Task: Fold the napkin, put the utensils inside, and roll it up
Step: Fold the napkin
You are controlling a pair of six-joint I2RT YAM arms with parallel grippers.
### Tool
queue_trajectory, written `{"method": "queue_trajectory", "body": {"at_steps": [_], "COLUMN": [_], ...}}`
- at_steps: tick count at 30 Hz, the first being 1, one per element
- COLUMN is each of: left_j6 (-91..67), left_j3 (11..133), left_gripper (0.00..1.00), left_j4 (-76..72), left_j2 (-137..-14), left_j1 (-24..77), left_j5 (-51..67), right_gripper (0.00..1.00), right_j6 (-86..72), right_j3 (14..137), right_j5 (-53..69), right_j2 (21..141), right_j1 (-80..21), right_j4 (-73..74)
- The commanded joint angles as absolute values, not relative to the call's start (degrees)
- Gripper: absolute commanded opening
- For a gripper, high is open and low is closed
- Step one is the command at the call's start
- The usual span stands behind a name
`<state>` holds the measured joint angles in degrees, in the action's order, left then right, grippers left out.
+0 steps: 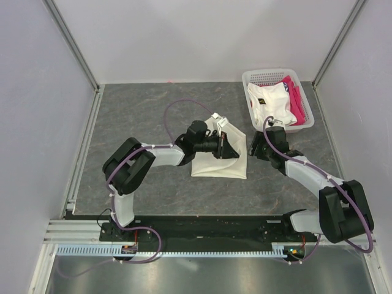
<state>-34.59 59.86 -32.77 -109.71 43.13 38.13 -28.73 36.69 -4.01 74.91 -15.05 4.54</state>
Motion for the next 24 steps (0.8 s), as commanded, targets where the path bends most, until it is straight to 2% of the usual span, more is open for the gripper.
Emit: {"method": "queue_trajectory", "body": {"at_steps": [1, 17, 18, 20, 21, 22, 23, 24], "left_j6": [-32.2, -32.5, -32.6, -33.2, -33.5, -33.7, -33.9, -33.9], "left_j3": [62.7, 64.5, 64.6, 65.0, 65.1, 65.0, 65.0, 65.1], "left_gripper": [0.02, 0.02, 0.04, 0.21, 0.42, 0.53, 0.67, 0.75], "left_j4": [-33.3, -31.2, -31.2, -31.2, -31.2, -31.2, -31.2, -31.2], "left_j2": [-112.0, -117.8, -117.9, -118.4, -118.4, -118.2, -117.5, -117.1], "left_j1": [44.0, 46.2, 46.4, 46.8, 46.8, 46.8, 46.8, 46.8], "left_j5": [39.4, 37.4, 38.0, 39.0, 39.2, 39.2, 39.1, 39.0], "right_gripper": [0.68, 0.70, 0.69, 0.69, 0.70, 0.70, 0.70, 0.70], "right_j6": [-29.8, -30.1, -30.1, -30.1, -30.1, -30.1, -30.1, -30.1], "right_j3": [36.4, 36.1, 36.1, 36.1, 36.2, 36.3, 36.4, 36.4], "right_j5": [-7.9, -9.3, -9.2, -9.2, -9.1, -8.9, -8.7, -8.2], "right_j2": [72.7, 71.0, 70.9, 70.8, 70.5, 70.4, 70.0, 69.7], "right_j1": [-14.9, -14.9, -14.9, -14.9, -14.9, -15.0, -14.9, -14.8], "right_j4": [5.4, 6.1, 6.0, 6.2, 6.2, 6.4, 6.6, 6.9]}}
